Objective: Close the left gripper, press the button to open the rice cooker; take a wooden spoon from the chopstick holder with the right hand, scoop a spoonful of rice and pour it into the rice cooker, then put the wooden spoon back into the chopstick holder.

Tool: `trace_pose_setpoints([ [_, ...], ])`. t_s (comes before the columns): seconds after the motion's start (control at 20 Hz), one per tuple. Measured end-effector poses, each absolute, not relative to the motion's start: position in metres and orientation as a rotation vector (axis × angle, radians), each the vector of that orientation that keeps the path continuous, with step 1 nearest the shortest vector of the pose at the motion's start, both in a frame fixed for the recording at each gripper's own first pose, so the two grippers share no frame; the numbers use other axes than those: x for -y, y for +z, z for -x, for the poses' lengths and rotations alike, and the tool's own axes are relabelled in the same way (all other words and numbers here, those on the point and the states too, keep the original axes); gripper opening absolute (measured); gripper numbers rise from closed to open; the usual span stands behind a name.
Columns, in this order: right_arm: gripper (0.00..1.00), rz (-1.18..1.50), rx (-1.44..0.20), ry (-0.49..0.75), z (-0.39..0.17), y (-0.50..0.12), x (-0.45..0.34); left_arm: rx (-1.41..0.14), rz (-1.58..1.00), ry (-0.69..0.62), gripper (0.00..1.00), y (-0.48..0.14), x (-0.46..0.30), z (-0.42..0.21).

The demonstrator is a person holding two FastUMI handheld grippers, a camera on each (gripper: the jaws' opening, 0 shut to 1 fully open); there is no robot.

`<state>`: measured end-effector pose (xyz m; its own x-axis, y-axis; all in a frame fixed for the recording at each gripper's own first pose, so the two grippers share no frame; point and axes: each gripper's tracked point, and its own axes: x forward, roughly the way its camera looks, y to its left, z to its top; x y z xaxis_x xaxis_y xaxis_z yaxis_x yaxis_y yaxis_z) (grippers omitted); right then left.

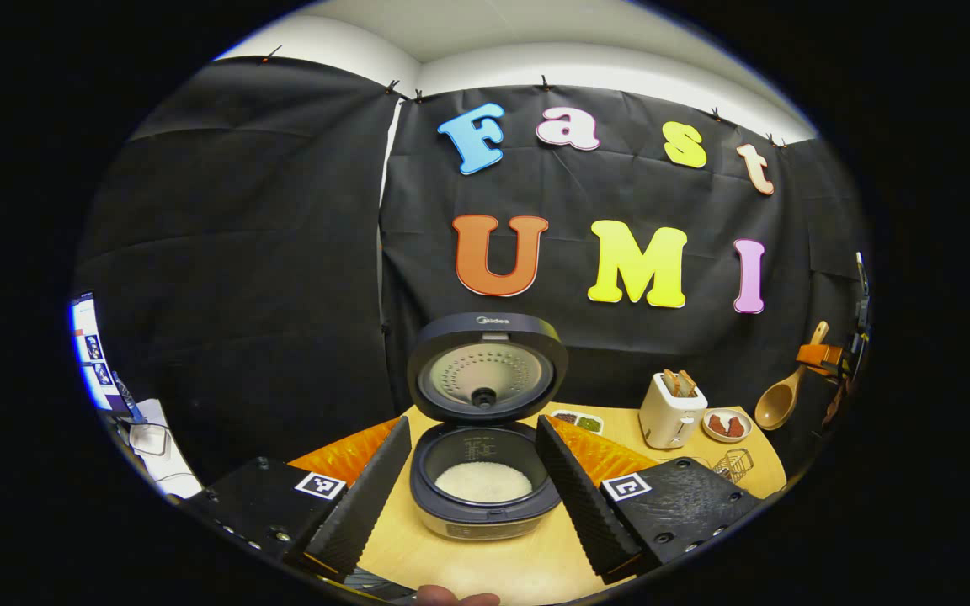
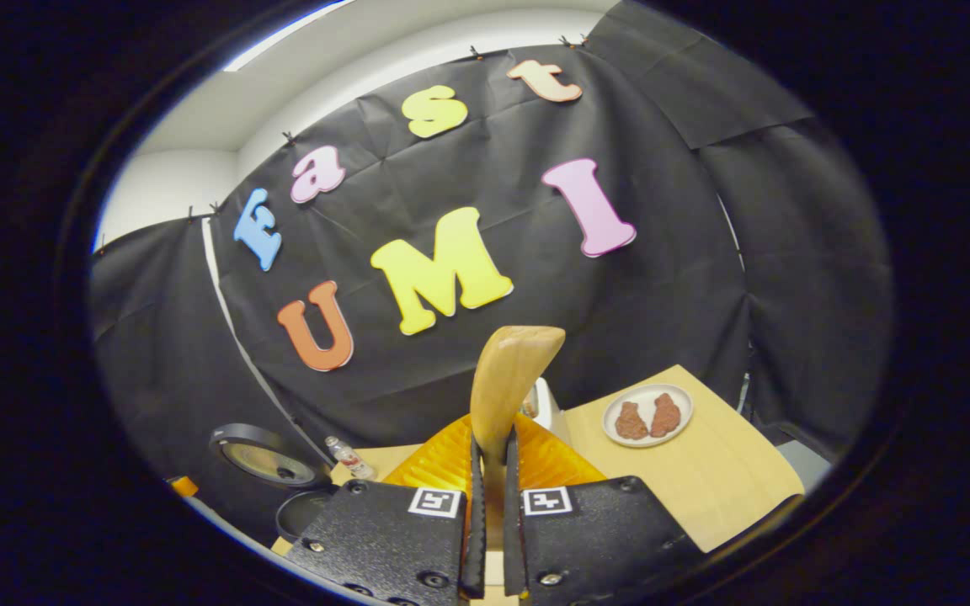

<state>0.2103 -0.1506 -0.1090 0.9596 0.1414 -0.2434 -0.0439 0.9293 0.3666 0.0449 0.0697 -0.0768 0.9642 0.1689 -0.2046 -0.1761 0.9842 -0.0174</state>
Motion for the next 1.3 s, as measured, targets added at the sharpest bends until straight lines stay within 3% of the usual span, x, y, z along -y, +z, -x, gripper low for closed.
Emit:
trace_pose_setpoints([
  [0.25, 0.14, -0.338, -0.331, 0.009, -0.238, -0.165, 0.198, -0.229, 0.032, 0.139, 0.95, -0.080, -0.034, -0.061],
  [0.75, 0.14, -0.269, -0.421, -0.007, -0.255, -0.279, 0.211, -0.313, 0.026, 0.249, 0.95, -0.087, -0.052, -0.061],
  [1.3, 0.18, -0.303, -0.459, -0.047, -0.251, -0.333, 0.217, -0.307, 0.021, 0.294, 0.95, -0.069, -0.062, -0.065],
])
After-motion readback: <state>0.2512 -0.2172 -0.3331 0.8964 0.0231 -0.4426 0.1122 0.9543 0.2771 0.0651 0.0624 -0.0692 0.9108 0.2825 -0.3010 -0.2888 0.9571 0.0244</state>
